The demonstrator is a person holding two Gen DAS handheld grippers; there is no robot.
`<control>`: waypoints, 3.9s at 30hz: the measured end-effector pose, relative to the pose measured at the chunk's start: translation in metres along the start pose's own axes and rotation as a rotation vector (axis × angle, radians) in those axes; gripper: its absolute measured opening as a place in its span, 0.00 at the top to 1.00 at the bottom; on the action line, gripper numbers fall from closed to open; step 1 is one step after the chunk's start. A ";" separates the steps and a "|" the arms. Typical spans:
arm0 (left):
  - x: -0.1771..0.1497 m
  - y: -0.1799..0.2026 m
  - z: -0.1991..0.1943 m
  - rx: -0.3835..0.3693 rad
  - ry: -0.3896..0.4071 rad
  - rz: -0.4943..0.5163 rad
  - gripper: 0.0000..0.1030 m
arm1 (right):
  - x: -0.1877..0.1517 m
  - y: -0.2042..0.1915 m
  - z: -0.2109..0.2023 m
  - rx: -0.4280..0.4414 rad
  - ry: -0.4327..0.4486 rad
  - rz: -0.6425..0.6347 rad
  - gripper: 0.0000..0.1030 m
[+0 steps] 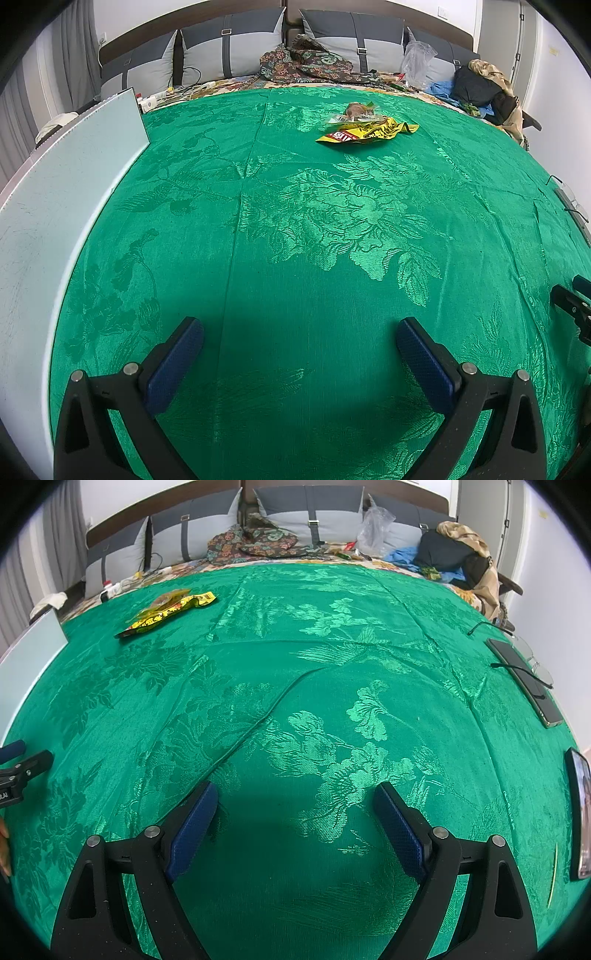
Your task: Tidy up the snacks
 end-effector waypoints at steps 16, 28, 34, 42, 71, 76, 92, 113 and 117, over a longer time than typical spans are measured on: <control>0.062 0.020 0.019 -0.142 -0.128 0.044 0.01 | 0.000 0.000 0.000 0.000 0.000 0.000 0.13; 0.238 0.062 0.113 -0.179 -0.119 -0.049 0.03 | 0.000 0.000 0.000 0.001 0.000 0.000 0.13; 0.241 0.069 0.152 -0.208 -0.140 -0.077 0.44 | 0.000 0.000 0.000 0.001 0.000 -0.001 0.13; 0.174 0.013 0.098 -0.154 -0.099 -0.082 0.48 | 0.000 0.000 -0.001 0.001 0.000 -0.001 0.13; 0.016 -0.056 0.010 -0.001 0.001 0.006 0.00 | 0.000 -0.002 0.001 0.007 -0.002 -0.002 0.12; 0.016 -0.055 0.010 0.000 0.001 0.007 0.00 | 0.035 -0.018 0.022 0.042 -0.149 0.008 0.13; 0.017 -0.055 0.009 -0.001 0.001 0.006 0.00 | 0.199 -0.175 0.160 0.068 -0.187 0.039 0.14; 0.016 -0.055 0.009 -0.001 0.002 0.006 0.00 | -0.014 -0.134 -0.011 0.278 -0.053 -0.502 0.30; 0.017 -0.055 0.009 -0.001 0.001 0.006 0.00 | -0.010 -0.123 -0.008 0.264 0.009 -0.382 0.17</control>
Point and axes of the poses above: each gripper's, at about its wrist camera, not at the fingertips, and z roughly the way its jaws point, y to its right, x to its top, the point moved 10 cm from there along z, roughly the way its jaws point
